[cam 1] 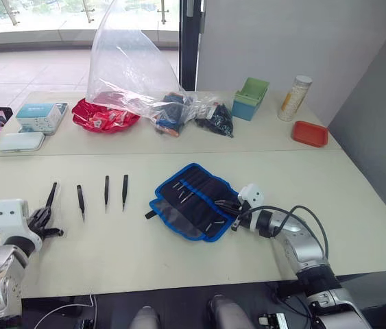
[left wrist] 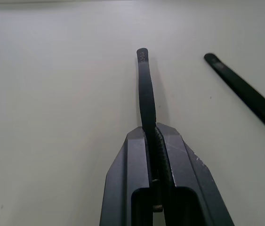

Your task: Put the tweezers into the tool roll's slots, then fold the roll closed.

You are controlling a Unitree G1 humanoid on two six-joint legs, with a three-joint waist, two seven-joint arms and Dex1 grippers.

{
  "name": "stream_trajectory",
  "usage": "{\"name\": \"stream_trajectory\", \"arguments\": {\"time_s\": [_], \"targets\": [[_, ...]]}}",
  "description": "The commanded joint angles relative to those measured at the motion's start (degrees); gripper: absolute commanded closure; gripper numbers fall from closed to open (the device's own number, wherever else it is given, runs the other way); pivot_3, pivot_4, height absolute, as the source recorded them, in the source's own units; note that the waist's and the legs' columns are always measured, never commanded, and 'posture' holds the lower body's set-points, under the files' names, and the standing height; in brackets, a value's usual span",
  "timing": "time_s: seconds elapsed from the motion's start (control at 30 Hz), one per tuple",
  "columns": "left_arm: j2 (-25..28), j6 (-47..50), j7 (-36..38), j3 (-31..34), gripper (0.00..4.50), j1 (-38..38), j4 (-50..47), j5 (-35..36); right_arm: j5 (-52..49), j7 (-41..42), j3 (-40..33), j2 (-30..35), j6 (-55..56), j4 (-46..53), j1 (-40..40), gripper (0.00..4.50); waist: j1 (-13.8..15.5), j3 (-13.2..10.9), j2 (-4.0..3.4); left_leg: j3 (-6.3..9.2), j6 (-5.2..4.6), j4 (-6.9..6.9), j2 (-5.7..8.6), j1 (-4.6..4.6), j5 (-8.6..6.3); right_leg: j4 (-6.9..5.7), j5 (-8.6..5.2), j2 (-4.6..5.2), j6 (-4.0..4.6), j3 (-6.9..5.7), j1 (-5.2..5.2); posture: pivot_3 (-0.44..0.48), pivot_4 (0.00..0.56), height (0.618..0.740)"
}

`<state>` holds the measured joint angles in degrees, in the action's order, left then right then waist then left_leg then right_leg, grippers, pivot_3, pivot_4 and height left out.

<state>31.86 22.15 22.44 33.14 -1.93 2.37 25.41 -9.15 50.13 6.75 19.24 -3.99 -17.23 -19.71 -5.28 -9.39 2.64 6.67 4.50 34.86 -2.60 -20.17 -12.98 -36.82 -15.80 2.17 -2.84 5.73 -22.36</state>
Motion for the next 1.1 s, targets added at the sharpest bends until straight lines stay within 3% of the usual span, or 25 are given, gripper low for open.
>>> {"name": "stream_trajectory", "arguments": {"time_s": [0.03, 0.13, 0.3, 0.53, 0.73, 1.1], "targets": [[0.1, -0.1, 2.8, 1.0, 4.48, -5.4, -5.3, 6.5, 2.5, 0.1, 3.8, -0.2, -3.8, -3.2, 3.5, 4.50, 0.0, 0.0, 0.06, 0.00, 0.01, 0.01, 0.00, 0.00, 0.00, 0.00, 0.01, 0.00, -0.01, -0.01, 0.00, 0.000, 0.150, 0.740], [1.0, 2.6, 5.7, -3.3, 4.48, -8.4, -9.1, 8.5, 2.4, -0.5, 3.6, -0.2, -4.1, -2.5, 4.1, 4.50, -0.1, 0.0, 0.06, 0.00, 0.02, -0.01, 0.01, 0.00, 0.00, 0.03, 0.02, 0.01, -0.04, 0.01, 0.04, 0.000, 0.150, 0.740], [2.1, 8.2, 15.1, -21.0, 4.48, -15.3, -15.5, 8.0, 2.2, -1.8, 3.1, -0.4, -4.4, -0.9, 6.0, 4.50, 0.2, 0.0, 0.08, 0.02, 0.04, 0.01, 0.06, -0.04, -0.02, 0.09, 0.03, 0.02, -0.04, 0.01, 0.10, 0.000, 0.150, 0.740], [3.9, 16.9, 18.6, -38.7, 4.48, -19.2, -18.5, 2.3, 2.0, -3.9, 2.2, -0.2, -5.1, 1.3, 7.5, 4.50, -0.3, 0.0, -0.15, 0.01, 0.04, -0.07, 0.08, -0.03, -0.04, 0.08, 0.02, 0.00, -0.06, 0.07, 0.06, 0.000, 0.150, 0.740], [4.7, 24.3, 16.9, -41.1, 4.48, -19.2, -19.3, 1.2, 1.7, -5.0, 2.0, 0.2, -5.6, 3.0, 8.9, 4.50, 0.0, 0.0, -0.20, 0.01, 0.04, -0.02, 0.09, -0.06, -0.04, 0.11, 0.01, 0.01, -0.07, 0.08, 0.06, 0.000, 0.150, 0.740], [2.2, 26.1, 11.7, -43.9, 4.48, -17.6, -21.6, -3.7, 1.5, -5.6, 2.6, 0.3, -5.8, 3.3, 9.0, 4.50, 0.7, 0.0, -0.21, 0.01, 0.05, -0.02, 0.09, -0.06, -0.04, 0.16, 0.00, 0.02, -0.08, 0.08, 0.06, 0.000, 0.150, 0.740]]}}
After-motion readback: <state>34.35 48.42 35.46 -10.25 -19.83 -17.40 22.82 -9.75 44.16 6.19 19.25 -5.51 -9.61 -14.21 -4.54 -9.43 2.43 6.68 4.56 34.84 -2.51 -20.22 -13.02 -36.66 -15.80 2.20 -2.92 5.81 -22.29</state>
